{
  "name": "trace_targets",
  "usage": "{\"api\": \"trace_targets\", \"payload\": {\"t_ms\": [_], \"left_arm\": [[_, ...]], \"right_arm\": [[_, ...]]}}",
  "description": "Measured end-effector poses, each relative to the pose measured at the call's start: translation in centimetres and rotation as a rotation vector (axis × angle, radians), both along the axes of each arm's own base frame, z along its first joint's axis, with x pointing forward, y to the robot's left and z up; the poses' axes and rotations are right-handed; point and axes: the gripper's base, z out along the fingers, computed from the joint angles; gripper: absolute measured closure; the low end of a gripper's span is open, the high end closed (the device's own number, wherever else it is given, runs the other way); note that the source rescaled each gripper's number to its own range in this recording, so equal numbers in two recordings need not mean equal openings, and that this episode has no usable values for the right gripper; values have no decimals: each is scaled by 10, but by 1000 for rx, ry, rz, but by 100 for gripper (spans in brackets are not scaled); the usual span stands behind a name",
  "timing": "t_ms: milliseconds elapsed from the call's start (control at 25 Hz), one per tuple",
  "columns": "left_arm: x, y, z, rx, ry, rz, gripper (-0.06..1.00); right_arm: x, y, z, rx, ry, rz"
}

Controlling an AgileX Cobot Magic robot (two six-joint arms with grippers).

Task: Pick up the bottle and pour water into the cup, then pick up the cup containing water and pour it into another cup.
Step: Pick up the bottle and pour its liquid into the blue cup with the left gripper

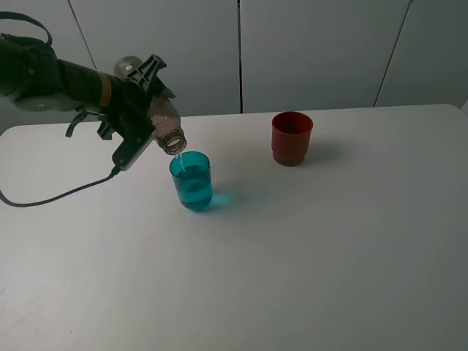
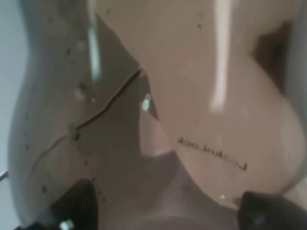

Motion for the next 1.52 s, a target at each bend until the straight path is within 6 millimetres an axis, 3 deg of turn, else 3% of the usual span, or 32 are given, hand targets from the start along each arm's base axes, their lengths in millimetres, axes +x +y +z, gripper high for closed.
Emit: {"api": "trace_targets", "payload": {"t_ms": [240,1520], "left_arm": [[5,-4,12,-29,-44,-19,94],[5,-8,16,46,-124,-136,94]], "right_arm": [[0,0,0,0,0,0],[0,0,0,0,0,0]]}}
